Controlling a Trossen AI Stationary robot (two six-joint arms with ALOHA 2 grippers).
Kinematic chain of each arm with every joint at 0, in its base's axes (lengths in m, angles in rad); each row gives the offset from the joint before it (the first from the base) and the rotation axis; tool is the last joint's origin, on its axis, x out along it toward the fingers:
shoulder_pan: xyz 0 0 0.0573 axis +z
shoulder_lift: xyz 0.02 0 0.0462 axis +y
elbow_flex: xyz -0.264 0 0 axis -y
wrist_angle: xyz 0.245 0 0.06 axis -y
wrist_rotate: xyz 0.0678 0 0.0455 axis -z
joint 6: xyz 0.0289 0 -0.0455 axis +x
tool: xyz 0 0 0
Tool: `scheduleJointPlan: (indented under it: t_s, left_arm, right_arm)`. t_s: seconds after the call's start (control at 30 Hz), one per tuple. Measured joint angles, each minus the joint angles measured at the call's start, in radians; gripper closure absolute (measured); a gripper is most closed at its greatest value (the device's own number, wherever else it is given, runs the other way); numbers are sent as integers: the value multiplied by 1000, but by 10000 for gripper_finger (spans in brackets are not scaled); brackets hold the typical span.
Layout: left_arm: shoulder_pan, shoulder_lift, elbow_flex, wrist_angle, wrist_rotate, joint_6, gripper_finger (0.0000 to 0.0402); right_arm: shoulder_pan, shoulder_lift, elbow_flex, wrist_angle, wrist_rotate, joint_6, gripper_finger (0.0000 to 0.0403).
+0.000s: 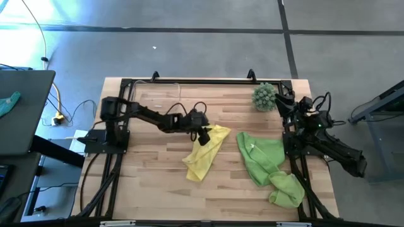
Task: Roll microfiber towels into tight, uniform cylinder then place into a basket
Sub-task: Fold the yellow microfiber cloth
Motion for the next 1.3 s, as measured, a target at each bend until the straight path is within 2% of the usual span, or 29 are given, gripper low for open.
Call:
scheduleJointPlan:
  t_s: [0.1, 0.27, 0.4, 0.53, 0.7, 0.9, 1.03, 1.3]
  left_arm:
    - [-12, -66, 0, -12, 52, -27, 277]
    - [-54, -162, 0, -45, 202, -103, 277]
    - [-121, -205, 0, -145, 319, -144, 277]
    - [-194, -223, -1, -274, 378, -150, 277]
    - [-263, -224, 0, -427, 354, -150, 277]
    - [-304, -218, 0, -544, 348, -164, 277]
    - [-330, -218, 0, -614, 336, -146, 277]
    - [-375, -211, -1, -671, 193, -55, 277]
  right_arm:
    - [7, 10, 0, 42, 30, -7, 277]
    - [11, 76, 0, 127, 41, -71, 277]
    - [10, 157, 0, 181, 42, -120, 277]
    - [11, 247, 30, 185, 40, -150, 277]
    - [11, 370, 124, 156, -53, -198, 277]
    - [11, 498, 248, -34, -187, -209, 277]
    - [29, 550, 288, -104, -189, -232, 277]
    - [105, 583, 295, -103, -187, -280, 277]
